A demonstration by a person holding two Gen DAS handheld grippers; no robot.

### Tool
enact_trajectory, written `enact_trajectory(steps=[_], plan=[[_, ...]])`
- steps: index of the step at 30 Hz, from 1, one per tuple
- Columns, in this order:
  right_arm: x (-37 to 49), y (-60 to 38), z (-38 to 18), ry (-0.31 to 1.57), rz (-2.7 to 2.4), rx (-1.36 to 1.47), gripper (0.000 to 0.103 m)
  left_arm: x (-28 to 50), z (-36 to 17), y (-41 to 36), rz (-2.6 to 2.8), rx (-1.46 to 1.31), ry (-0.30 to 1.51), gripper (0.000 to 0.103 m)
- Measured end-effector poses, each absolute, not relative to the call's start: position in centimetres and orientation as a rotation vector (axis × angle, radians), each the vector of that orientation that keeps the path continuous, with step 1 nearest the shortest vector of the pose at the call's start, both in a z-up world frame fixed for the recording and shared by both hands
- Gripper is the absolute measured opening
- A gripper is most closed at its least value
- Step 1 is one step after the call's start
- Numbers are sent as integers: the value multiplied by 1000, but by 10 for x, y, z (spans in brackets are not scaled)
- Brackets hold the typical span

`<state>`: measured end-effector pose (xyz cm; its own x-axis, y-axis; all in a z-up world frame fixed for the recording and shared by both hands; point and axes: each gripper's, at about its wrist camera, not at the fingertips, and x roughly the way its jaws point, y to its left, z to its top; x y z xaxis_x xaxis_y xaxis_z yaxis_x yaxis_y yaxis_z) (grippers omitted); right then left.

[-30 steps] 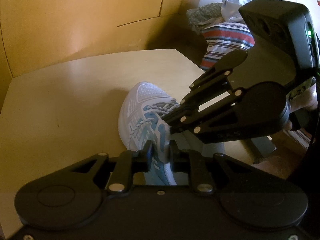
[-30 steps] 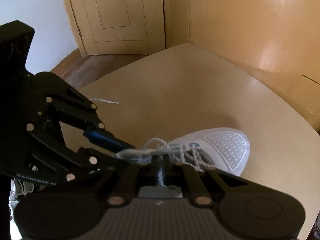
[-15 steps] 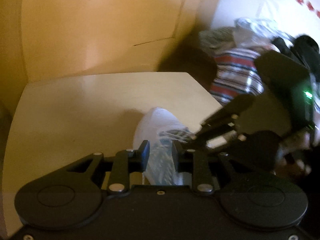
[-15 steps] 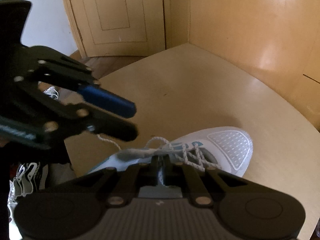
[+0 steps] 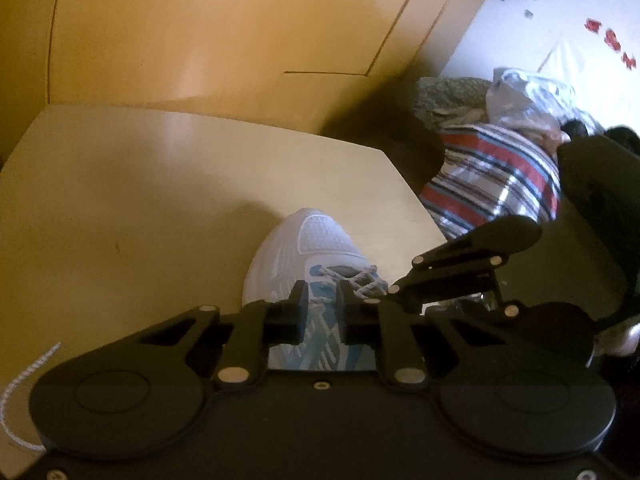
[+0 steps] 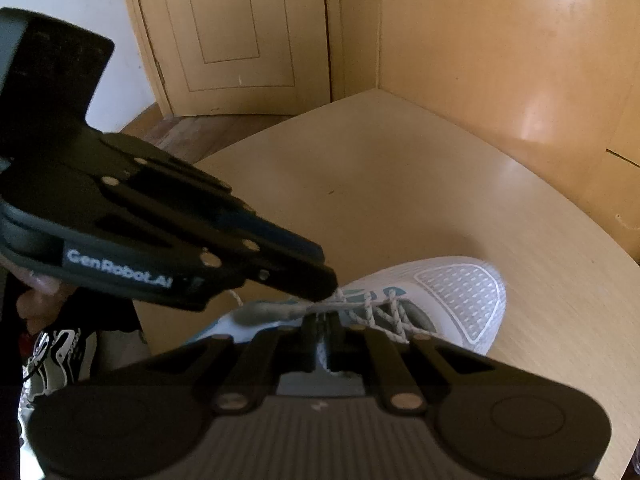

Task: Lace up shoes with both hands
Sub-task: 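Pull the white lace up and away from the sneaker with the left tool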

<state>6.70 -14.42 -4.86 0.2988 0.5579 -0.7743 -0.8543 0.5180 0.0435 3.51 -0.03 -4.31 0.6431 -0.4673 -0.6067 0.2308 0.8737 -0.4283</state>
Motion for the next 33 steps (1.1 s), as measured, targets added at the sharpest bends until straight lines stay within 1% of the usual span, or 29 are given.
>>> enact_trajectory(steps=[1,2,4,5,7,8,9,10,11,12,14,22,24,25,28,33], plan=[[67,-143,-49,827,973,-415,5,36,-44,1,-407,-340,780,8],[66,-143,-49,827,971,-412,5,36,-45,3,-413,-366,788,4],[65,-142,-50,828,967,-416,5,36,-48,8,-425,-440,810,3],[65,-142,-50,827,966,-413,5,35,-49,9,-425,-453,811,1],[64,-141,-50,824,966,-408,5,33,-46,9,-418,-448,800,0],[63,-141,-50,821,962,-403,6,32,-45,8,-415,-444,794,0],[61,-142,-49,819,956,-404,10,31,-43,8,-410,-430,782,0],[60,-143,-48,818,950,-405,11,29,-39,8,-405,-409,765,0],[58,-144,-47,816,944,-406,20,28,-35,10,-399,-397,754,0],[55,-145,-45,806,931,-415,37,26,-31,12,-386,-382,742,0],[47,-148,-42,783,909,-442,50,22,-24,16,-356,-331,711,0],[31,-175,-31,735,811,-458,53,0,4,52,-168,-134,568,0],[35,-183,-33,747,800,-424,57,-9,15,73,-105,-114,529,0],[37,-187,-34,753,796,-402,58,-13,18,79,-83,-109,517,0],[38,-191,-35,760,790,-382,59,-31,30,111,33,-62,458,0],[40,-192,-37,764,785,-369,60,-59,41,161,193,-55,412,0]])
